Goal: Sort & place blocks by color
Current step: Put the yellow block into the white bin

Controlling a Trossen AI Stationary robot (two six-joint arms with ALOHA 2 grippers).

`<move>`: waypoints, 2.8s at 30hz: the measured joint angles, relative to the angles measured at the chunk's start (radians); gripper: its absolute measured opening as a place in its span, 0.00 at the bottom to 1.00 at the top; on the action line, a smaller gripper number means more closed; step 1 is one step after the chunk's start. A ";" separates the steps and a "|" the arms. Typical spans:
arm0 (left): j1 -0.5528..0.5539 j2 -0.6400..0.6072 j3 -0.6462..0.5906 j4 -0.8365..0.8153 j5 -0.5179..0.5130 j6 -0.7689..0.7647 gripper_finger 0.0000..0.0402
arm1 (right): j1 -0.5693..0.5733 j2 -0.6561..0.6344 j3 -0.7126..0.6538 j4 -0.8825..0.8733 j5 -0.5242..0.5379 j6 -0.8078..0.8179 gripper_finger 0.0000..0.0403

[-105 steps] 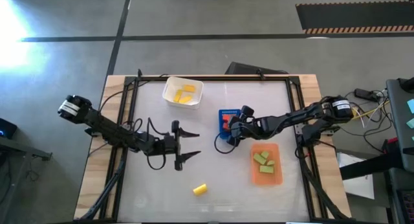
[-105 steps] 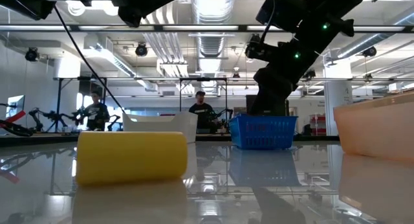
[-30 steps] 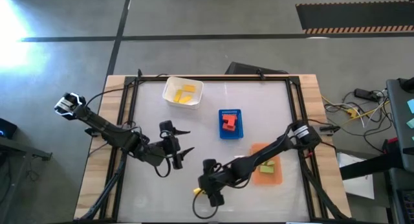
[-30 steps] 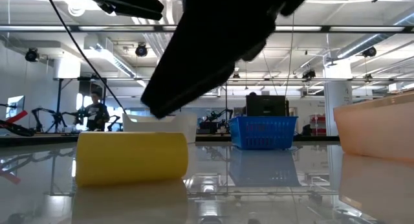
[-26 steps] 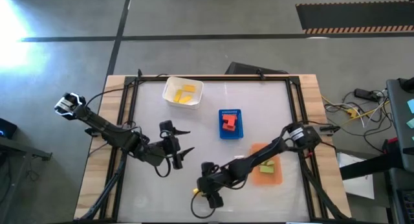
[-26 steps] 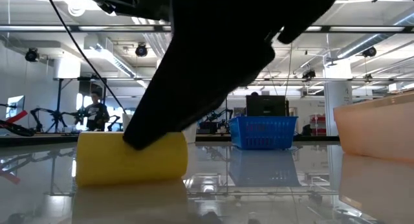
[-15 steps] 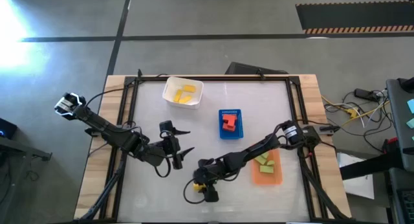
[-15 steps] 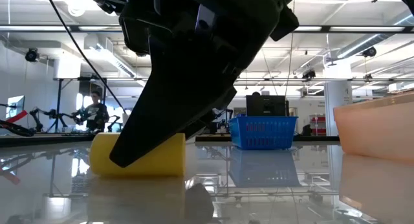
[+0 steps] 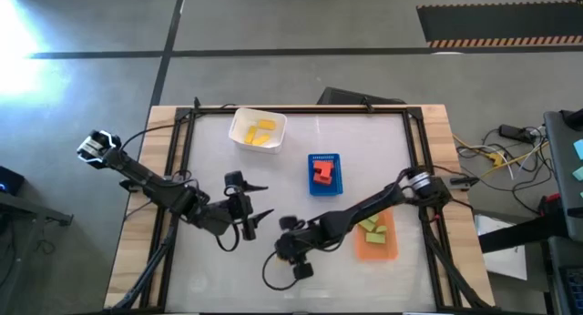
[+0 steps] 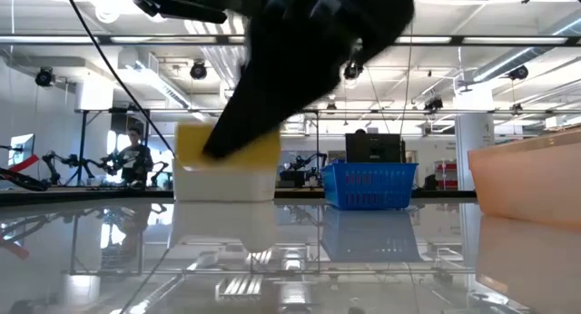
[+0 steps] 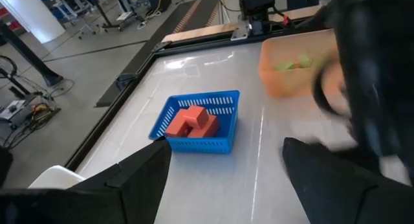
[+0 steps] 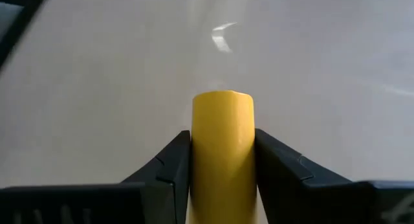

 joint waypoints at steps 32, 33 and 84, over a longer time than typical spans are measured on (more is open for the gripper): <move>0.017 0.182 0.000 0.477 0.002 -0.049 0.70 | 0.041 -0.471 -0.629 0.807 0.705 -0.396 0.30; 0.027 0.197 0.000 0.508 0.003 -0.049 0.70 | 0.041 -0.471 -0.627 0.808 0.705 -0.399 0.30; 0.210 0.263 0.001 0.414 0.018 -0.329 0.29 | 0.043 -0.468 -0.626 0.794 0.905 -0.520 0.73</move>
